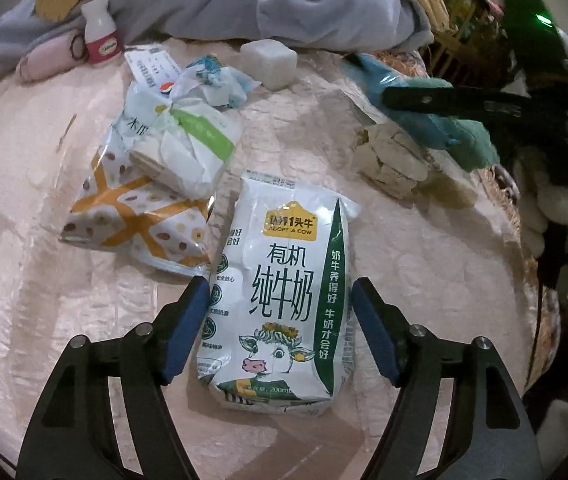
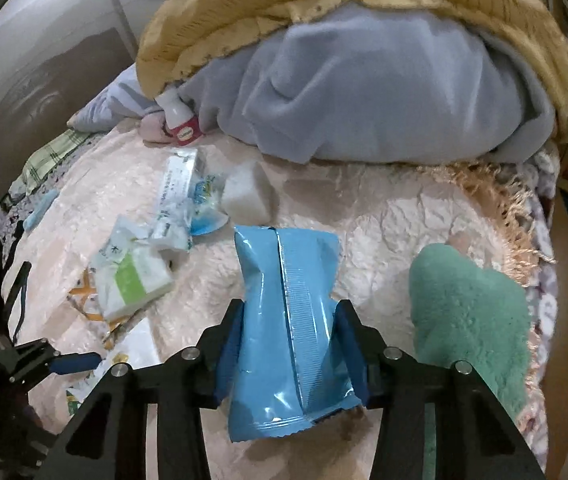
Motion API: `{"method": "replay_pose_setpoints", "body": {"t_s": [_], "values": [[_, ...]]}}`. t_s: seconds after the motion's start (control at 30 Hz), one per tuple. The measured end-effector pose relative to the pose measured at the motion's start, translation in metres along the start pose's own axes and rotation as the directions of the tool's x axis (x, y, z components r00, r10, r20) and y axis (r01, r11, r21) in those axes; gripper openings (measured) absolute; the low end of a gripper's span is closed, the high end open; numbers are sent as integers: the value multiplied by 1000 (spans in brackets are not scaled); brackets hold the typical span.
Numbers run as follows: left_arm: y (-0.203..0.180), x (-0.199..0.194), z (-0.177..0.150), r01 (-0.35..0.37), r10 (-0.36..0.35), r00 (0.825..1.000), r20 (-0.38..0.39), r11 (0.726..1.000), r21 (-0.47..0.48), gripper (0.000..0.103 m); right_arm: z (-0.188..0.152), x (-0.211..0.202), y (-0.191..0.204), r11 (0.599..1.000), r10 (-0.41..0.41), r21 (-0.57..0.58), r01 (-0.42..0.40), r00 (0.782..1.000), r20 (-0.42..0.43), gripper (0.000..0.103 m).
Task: Collect trash
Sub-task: 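Carry the milk carton and blue wrapper toward the cream bucket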
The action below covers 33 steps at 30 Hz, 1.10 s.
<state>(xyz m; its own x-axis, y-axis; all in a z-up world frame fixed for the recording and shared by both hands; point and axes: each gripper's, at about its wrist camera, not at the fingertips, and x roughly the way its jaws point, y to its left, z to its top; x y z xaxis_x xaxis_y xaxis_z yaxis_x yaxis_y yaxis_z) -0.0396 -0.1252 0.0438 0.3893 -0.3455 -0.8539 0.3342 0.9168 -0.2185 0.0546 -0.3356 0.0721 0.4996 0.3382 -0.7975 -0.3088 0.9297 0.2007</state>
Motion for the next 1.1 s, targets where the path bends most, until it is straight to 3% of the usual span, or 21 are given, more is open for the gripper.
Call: {"method": "replay_pose_setpoints", "body": {"t_s": [0.2,0.47,0.7,1.1], "values": [[-3,-7,-10,25,-25,999,21,1000,-6,72,-12,-51,14,1000,23,-10,-23,995,99,43],[-33,-31,-17,19,-21,997,71,1000,18,71,-68,-110,30,1000,14,-26,-11,990,140,43],[-71,-46,-14,12,-19,993,114,998,63,71,-111,-145,29,997,-70,-29,76,984,163,43],[-153,-49,4,61,-85,987,137,983,171,71,-144,-201,-9,984,-181,42,176,960,213,43]]}}
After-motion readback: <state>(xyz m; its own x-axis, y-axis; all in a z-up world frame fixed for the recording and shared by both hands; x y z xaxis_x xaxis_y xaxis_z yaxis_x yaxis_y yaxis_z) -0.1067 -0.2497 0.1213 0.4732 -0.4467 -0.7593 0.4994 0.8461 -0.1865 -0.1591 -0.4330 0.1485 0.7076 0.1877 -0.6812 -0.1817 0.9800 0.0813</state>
